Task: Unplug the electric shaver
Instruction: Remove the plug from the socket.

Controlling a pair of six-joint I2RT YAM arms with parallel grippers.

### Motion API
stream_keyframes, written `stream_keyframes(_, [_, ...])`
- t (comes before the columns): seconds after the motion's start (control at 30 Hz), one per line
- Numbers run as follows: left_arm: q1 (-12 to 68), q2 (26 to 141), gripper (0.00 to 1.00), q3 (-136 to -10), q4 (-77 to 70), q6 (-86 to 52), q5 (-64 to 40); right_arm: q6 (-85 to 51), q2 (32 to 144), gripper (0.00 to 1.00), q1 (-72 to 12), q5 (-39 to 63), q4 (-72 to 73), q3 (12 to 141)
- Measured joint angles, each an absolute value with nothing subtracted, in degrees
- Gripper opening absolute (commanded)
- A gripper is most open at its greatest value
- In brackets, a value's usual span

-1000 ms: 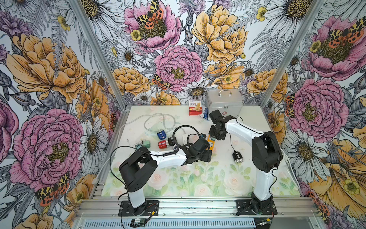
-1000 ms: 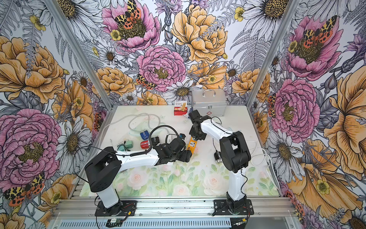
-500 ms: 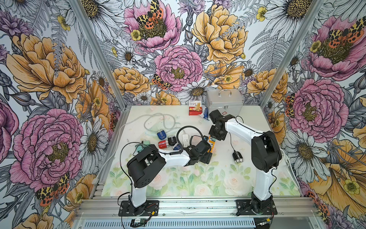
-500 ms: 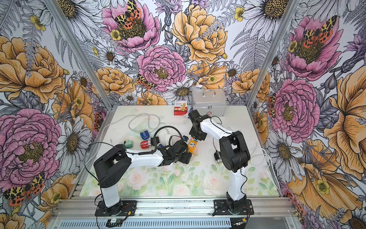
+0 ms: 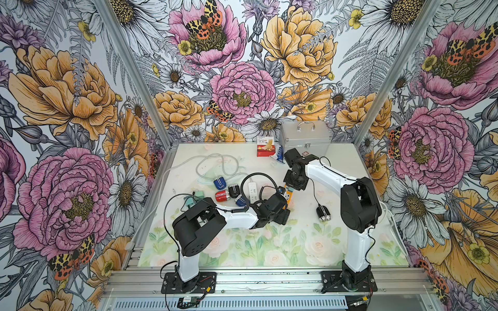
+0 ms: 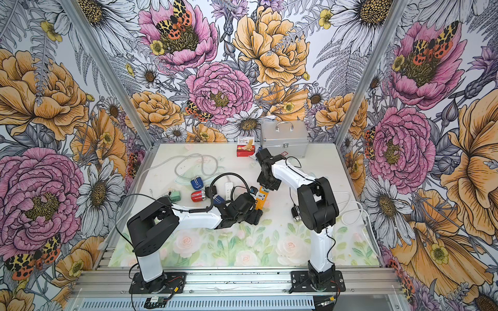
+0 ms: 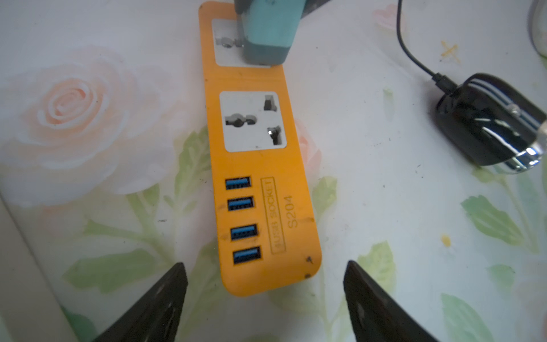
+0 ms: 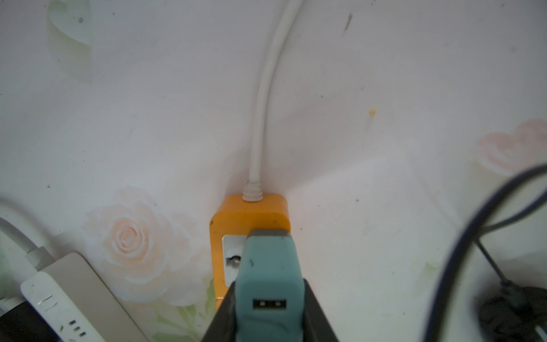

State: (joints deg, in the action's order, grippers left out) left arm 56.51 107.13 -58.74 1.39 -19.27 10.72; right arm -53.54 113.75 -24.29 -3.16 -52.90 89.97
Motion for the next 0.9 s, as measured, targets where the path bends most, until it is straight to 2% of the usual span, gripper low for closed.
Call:
stream_keyframes(0.1, [56.5, 108.1, 0.78, -59.1, 1.2, -19.3, 11.0, -53.6, 113.8, 0.17, -24.3, -3.2, -52.9, 90.0])
stream_keyframes(0.27, [56.5, 109.5, 0.65, -59.4, 1.1, -19.0, 12.0, -53.6, 113.8, 0.17, -24.3, -3.2, -52.9, 90.0])
stream_keyframes(0.43, [56.6, 110.7, 0.42, -60.3, 0.9, -18.1, 12.5, -54.4, 113.8, 0.17, -24.3, -3.4, -52.5, 90.0])
stream_keyframes(0.53, [56.9, 110.9, 0.33, -60.3, 0.8, -17.3, 12.8, -54.5, 113.8, 0.17, -24.3, -3.8, -52.6, 90.0])
stream_keyframes(0.8, [56.9, 110.9, 0.16, -60.3, 0.8, -17.1, 12.9, -55.7, 113.8, 0.16, -25.1, -4.8, -52.7, 90.0])
stream_keyframes(0.9, [56.9, 111.1, 0.14, -61.1, 1.7, -17.1, 12.9, -56.1, 113.8, 0.1, -25.1, -5.2, -52.8, 90.0])
